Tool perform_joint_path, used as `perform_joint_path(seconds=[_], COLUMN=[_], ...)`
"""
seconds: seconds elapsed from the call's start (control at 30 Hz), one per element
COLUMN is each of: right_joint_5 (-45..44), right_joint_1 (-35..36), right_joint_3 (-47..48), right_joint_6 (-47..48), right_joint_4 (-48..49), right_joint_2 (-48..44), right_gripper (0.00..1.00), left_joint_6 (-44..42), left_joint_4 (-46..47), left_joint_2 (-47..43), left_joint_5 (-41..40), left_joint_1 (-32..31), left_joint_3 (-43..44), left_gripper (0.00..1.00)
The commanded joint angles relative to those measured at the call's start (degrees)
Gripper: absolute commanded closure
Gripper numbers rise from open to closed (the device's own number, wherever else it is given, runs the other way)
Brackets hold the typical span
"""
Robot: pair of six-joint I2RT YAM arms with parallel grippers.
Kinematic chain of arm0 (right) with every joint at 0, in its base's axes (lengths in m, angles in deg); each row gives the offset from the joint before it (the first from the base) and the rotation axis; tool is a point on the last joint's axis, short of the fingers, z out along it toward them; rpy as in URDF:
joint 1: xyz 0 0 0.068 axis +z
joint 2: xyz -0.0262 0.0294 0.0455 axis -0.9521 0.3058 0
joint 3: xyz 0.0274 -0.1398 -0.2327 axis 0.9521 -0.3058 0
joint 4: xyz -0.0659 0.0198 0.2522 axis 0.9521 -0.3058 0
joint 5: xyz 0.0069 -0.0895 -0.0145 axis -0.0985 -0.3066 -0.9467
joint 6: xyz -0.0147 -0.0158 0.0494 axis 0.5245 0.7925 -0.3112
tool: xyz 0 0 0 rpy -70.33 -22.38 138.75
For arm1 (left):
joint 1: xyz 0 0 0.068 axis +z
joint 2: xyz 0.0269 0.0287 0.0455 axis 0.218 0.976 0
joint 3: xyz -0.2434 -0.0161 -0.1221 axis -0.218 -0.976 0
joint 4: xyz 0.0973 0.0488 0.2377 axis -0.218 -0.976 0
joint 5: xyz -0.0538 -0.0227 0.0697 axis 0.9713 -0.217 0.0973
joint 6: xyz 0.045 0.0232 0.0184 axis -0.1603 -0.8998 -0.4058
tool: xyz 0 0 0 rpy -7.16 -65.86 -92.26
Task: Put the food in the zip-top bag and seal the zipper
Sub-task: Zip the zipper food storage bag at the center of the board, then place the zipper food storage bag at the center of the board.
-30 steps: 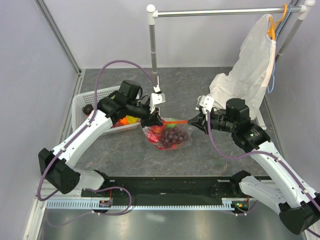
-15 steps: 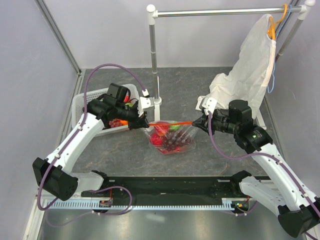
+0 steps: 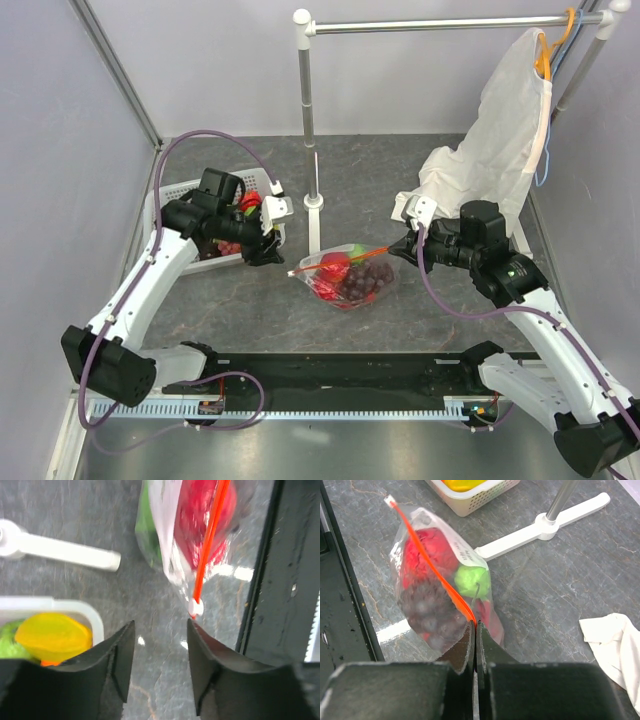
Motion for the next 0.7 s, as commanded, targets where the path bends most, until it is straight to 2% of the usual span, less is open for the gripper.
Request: perform_joint_path(seconds=[0.0, 0.17, 0.27, 0.4, 0.67], right_joint_5=[3.13, 3.93, 3.84, 4.2, 4.28], right_joint_1=[-0.44, -0.44, -0.35, -0.44, -0.35], right_joint_3=[1.49, 1.32, 1.32, 1.41, 1.41], right_joint_6=[0.27, -0.96, -1.13, -1.22, -1.57], right_joint_4=[2.19, 2.19, 2.01, 2.1, 2.01], right_joint_2=[-1.02, -0.85, -1.2, -1.55, -2.25], right_gripper=[1.0, 1.0, 1.0, 1.0, 1.0], left_joint_6=[4.19, 11.94, 16.69, 20.03, 18.9], left_joint_4=[0.61, 7.88, 12.82, 18.62, 21.27], left_joint_2=[-0.85, 1.79, 2.23, 4.95, 9.26], left_joint_5=[5.06, -3.1, -7.49, -10.67, -10.06], left_joint_1=[-3.6, -16.85, -22.31, -26.02, -28.31], left_joint_3=[5.87, 7.11, 5.18, 5.17, 4.65], left_gripper=[0.45, 0.39, 0.37, 0.37, 0.42])
